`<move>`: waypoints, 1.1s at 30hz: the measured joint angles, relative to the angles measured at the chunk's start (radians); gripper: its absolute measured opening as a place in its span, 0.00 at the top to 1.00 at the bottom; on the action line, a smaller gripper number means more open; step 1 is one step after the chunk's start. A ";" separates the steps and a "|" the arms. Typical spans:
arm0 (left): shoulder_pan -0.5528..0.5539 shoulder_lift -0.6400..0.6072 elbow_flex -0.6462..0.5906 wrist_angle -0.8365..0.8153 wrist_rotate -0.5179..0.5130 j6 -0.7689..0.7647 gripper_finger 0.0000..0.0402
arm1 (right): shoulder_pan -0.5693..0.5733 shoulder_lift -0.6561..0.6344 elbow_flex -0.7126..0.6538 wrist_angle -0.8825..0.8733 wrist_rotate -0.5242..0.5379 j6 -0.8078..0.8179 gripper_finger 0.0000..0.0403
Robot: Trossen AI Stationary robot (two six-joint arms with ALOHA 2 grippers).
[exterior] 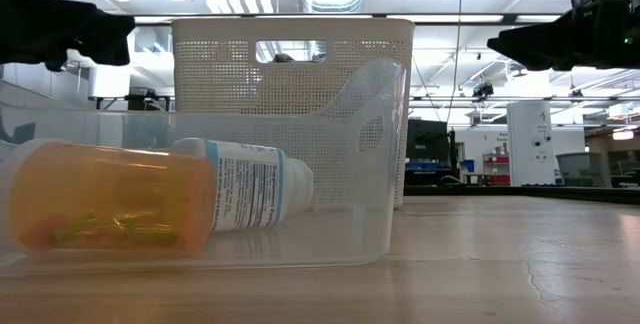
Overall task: Pick & Place Medicine items
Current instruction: Return to home position
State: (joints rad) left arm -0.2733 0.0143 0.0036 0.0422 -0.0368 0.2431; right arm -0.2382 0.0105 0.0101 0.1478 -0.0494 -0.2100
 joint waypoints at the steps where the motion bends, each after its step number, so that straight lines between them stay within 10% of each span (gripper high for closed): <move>1: 0.000 0.000 0.000 -0.001 0.000 0.005 0.44 | 0.000 0.000 0.000 0.000 0.000 0.000 0.33; 33: 0.000 0.126 0.000 -0.024 0.003 -0.061 0.44 | 0.000 0.013 0.000 -0.017 -0.002 0.049 0.33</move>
